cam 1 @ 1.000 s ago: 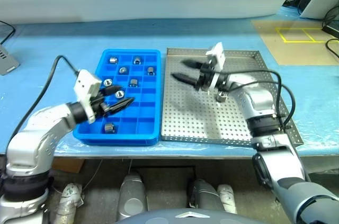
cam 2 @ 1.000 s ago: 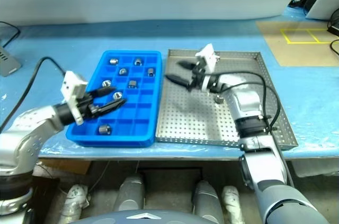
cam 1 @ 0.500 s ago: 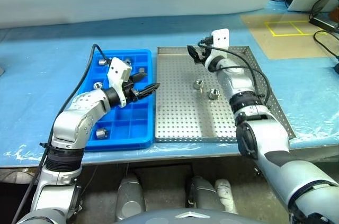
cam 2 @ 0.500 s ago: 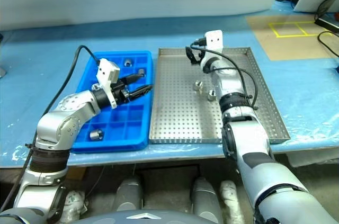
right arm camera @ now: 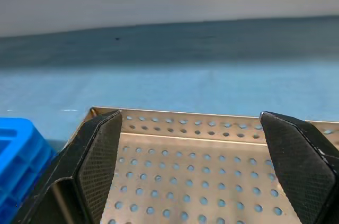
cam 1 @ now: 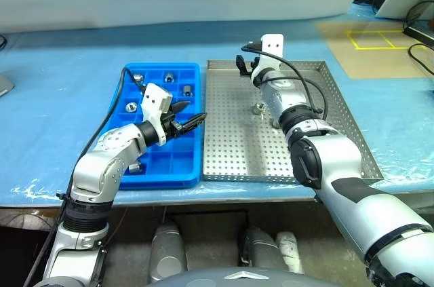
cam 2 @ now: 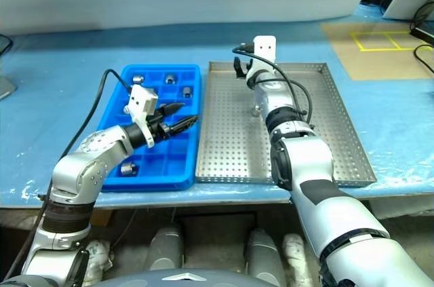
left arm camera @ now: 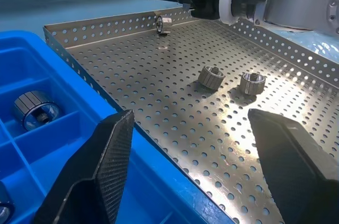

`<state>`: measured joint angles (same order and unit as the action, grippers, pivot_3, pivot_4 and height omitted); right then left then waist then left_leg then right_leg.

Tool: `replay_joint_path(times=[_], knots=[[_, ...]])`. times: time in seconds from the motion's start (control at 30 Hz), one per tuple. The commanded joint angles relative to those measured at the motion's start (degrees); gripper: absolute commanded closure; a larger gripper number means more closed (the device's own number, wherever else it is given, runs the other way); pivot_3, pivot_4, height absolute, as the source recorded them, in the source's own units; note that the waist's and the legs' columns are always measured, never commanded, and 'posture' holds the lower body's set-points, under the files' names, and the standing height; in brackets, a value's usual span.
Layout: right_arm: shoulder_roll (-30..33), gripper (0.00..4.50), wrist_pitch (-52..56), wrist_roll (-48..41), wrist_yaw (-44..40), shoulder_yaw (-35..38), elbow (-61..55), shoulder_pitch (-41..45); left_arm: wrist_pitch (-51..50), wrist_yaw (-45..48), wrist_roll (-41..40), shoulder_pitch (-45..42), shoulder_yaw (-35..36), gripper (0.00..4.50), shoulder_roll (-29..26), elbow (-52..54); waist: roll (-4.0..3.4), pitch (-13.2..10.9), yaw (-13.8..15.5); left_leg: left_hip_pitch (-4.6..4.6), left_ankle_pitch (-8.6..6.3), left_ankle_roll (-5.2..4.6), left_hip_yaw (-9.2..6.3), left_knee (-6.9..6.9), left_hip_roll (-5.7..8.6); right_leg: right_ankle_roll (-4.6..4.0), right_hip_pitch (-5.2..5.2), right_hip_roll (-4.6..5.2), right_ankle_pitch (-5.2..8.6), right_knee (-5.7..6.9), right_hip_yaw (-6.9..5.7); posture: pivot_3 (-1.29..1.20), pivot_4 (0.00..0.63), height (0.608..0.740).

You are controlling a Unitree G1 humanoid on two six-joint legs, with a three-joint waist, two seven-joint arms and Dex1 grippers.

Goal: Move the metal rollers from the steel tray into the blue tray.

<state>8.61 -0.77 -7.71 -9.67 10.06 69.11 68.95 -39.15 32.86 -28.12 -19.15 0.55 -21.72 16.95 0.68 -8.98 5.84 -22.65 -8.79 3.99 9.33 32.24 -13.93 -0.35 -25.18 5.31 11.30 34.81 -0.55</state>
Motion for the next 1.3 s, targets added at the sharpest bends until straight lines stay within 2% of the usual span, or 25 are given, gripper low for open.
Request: replay_joint_path(times=[0.03, 0.13, 0.27, 0.43, 0.53, 0.6, 0.73, 0.8, 1.0, 1.3], knots=[[0.47, 0.16, 2.79, -1.25, -12.25, -3.56, -15.9, -7.67, 0.49, -0.62, -0.95, 0.65, 0.38, 0.89, 0.36, 3.68, 0.01, 0.01, -0.11, 0.01, 0.0, 0.0, -0.03, 0.0, -0.01, 0.0, 0.01, -0.01, 0.0, 0.0, -0.02, 0.15, 0.15, 0.74], [4.59, 0.16, 9.78, -1.49, -22.62, -9.75, -37.86, -22.51, 0.51, -0.24, -1.2, 1.0, 0.6, 0.89, 0.13, 3.25, 0.03, 0.02, 0.3, -0.02, 0.0, -0.01, -0.21, -0.04, -0.02, 0.03, 0.12, -0.02, -0.02, -0.04, -0.06, 0.14, 0.15, 0.74], [11.67, 0.16, 20.35, -5.22, -28.64, -9.7, -56.13, -34.3, 0.54, 0.67, -1.34, 0.4, -0.45, 0.89, -0.38, 2.5, -0.02, -0.01, 1.2, -0.21, -0.01, -0.03, -0.42, -0.03, 0.04, 0.04, 0.18, -0.01, -0.01, -0.13, -0.05, 0.11, 0.15, 0.74], [20.72, 0.16, 29.19, -13.23, -34.49, -3.63, -71.91, -44.56, 0.68, 1.6, -1.51, -0.63, -0.94, 0.89, -0.54, 1.18, -0.04, -0.03, 1.17, 0.22, 0.05, 0.06, -0.4, -0.05, 0.08, 0.07, 0.39, 0.0, 0.01, -0.13, 0.1, 0.06, 0.15, 0.74], [24.3, 0.16, 33.58, -17.48, -35.5, 0.15, -77.95, -49.22, 1.0, 2.6, -1.44, -1.05, -1.38, 0.89, -0.58, 0.16, -0.05, -0.03, 1.1, 0.92, -0.01, -0.03, -0.36, -0.29, 0.06, 0.2, 0.9, -0.04, 0.12, -0.15, 0.24, 0.04, 0.15, 0.74], [25.73, 0.16, 35.0, -18.48, -35.66, 0.7, -80.37, -51.43, 1.21, 3.17, -1.35, -1.58, -1.77, 0.89, -0.36, -0.63, -0.05, -0.03, 0.76, 1.08, -0.01, -0.03, -0.25, -0.36, 0.1, 0.54, 0.93, -0.05, 0.32, -0.15, 0.4, 0.02, 0.15, 0.74], [25.39, 0.16, 34.02, -16.78, -34.19, -0.71, -79.08, -53.97, 1.89, 4.17, -0.76, -3.3, -3.09, 0.89, 0.39, -2.91, -0.04, -0.02, -0.32, 1.1, -0.01, -0.04, -0.15, -0.37, 0.12, 0.54, 0.91, -0.05, 0.32, -0.16, 0.48, -0.01, 0.15, 0.74], [24.1, 0.16, 30.91, -14.45, -32.82, -1.82, -75.63, -54.14, 2.09, 4.5, -0.46, -4.07, -3.65, 0.89, 0.64, -3.73, -0.04, -0.02, -0.64, 1.07, -0.02, -0.04, -0.14, -0.37, 0.12, 0.24, 0.88, -0.06, 0.14, -0.19, 0.49, -0.02, 0.15, 0.74], [22.21, 0.16, 21.11, -9.14, -31.99, -4.56, -65.32, -50.99, 2.34, 5.61, -0.15, -5.13, -4.53, 0.89, 0.44, -4.58, -0.05, -0.02, -0.92, 0.91, -0.01, -0.03, -0.02, -0.47, 0.13, 0.2, 0.73, -0.05, 0.13, -0.31, 0.5, -0.02, 0.15, 0.74], [21.14, 0.16, 14.07, -4.51, -32.83, -7.99, -55.24, -48.16, 2.24, 5.27, -0.03, -5.16, -4.34, 0.89, 1.17, -4.16, -0.05, -0.02, -1.34, 0.81, -0.02, -0.04, 0.03, -0.47, 0.15, 0.2, 0.66, -0.03, 0.13, -0.32, 0.5, -0.01, 0.15, 0.74]])
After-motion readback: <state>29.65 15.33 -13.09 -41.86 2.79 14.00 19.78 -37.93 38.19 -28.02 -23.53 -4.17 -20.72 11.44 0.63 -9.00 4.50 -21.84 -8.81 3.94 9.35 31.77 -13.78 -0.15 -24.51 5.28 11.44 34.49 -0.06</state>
